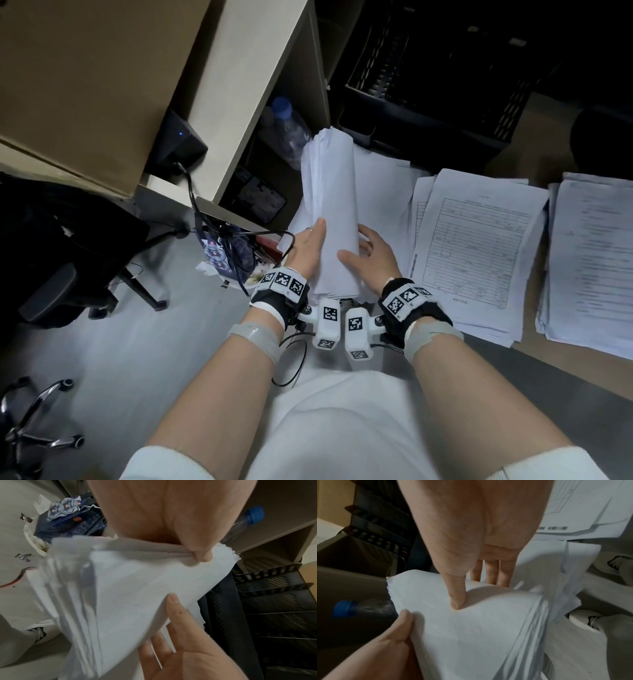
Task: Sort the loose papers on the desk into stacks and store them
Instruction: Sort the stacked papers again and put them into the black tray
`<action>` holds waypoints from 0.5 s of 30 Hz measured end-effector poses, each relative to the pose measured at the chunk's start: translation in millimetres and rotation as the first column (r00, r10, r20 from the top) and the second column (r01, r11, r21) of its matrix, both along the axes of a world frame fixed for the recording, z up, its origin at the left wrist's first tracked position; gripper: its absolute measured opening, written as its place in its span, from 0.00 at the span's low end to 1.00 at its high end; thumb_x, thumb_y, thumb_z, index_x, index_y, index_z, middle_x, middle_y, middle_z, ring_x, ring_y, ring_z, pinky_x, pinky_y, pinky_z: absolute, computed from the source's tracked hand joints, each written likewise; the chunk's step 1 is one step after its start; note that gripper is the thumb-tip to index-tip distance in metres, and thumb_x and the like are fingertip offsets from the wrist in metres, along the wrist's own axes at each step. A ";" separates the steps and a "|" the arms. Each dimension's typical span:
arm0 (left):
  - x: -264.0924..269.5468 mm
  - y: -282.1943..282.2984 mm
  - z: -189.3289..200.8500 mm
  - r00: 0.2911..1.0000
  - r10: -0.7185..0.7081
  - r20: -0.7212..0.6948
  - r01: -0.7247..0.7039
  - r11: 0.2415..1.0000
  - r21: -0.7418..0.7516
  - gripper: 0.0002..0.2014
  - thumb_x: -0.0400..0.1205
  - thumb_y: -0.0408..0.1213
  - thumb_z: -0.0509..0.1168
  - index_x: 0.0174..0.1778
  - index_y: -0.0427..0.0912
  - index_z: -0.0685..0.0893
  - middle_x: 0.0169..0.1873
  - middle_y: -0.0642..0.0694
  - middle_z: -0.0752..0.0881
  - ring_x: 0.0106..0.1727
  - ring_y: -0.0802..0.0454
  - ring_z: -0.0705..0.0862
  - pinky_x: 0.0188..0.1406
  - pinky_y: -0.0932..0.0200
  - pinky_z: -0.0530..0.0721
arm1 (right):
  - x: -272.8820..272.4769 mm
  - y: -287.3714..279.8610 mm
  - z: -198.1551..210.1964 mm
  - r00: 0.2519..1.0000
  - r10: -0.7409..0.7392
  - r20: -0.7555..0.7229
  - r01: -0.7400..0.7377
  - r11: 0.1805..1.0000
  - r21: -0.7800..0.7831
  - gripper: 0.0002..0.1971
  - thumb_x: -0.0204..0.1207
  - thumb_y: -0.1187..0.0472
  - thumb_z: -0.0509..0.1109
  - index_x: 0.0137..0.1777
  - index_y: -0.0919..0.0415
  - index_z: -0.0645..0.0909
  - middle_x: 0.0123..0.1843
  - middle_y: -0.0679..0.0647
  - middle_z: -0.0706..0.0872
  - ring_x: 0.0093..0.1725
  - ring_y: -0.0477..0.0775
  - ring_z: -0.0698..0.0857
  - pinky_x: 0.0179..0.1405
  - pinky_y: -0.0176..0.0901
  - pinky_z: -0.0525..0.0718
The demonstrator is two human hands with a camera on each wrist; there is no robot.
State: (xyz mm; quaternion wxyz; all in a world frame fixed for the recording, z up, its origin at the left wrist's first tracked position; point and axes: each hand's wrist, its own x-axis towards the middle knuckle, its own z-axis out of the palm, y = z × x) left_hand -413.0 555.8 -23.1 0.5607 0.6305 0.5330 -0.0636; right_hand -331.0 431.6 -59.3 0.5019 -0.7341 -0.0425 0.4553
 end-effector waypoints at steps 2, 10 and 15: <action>4.3 3.0 -2.5 0.999 0.028 0.016 -0.027 1.000 -0.015 0.27 0.88 0.61 0.53 0.58 0.41 0.83 0.46 0.44 0.86 0.50 0.49 0.85 0.51 0.68 0.78 | 3.1 -2.4 -8.2 0.999 -0.047 -0.009 0.047 0.999 0.001 0.35 0.72 0.58 0.79 0.79 0.52 0.72 0.71 0.51 0.83 0.64 0.47 0.85 0.68 0.56 0.84; 31.3 9.6 -7.3 0.980 0.187 0.067 -0.175 0.972 -0.158 0.14 0.88 0.39 0.60 0.43 0.37 0.85 0.31 0.50 0.87 0.31 0.58 0.85 0.28 0.70 0.80 | 14.6 0.3 -5.8 0.983 -0.170 -0.071 0.175 0.982 0.066 0.24 0.82 0.63 0.69 0.77 0.52 0.75 0.68 0.53 0.85 0.62 0.41 0.85 0.68 0.48 0.84; 30.4 5.5 -14.0 0.998 0.033 0.061 -0.028 0.996 -0.082 0.15 0.86 0.43 0.63 0.42 0.35 0.86 0.40 0.39 0.90 0.43 0.45 0.89 0.47 0.52 0.89 | 21.2 1.5 8.0 0.996 -0.050 -0.078 0.054 0.997 0.056 0.34 0.75 0.44 0.77 0.81 0.48 0.72 0.77 0.46 0.78 0.69 0.41 0.79 0.73 0.45 0.78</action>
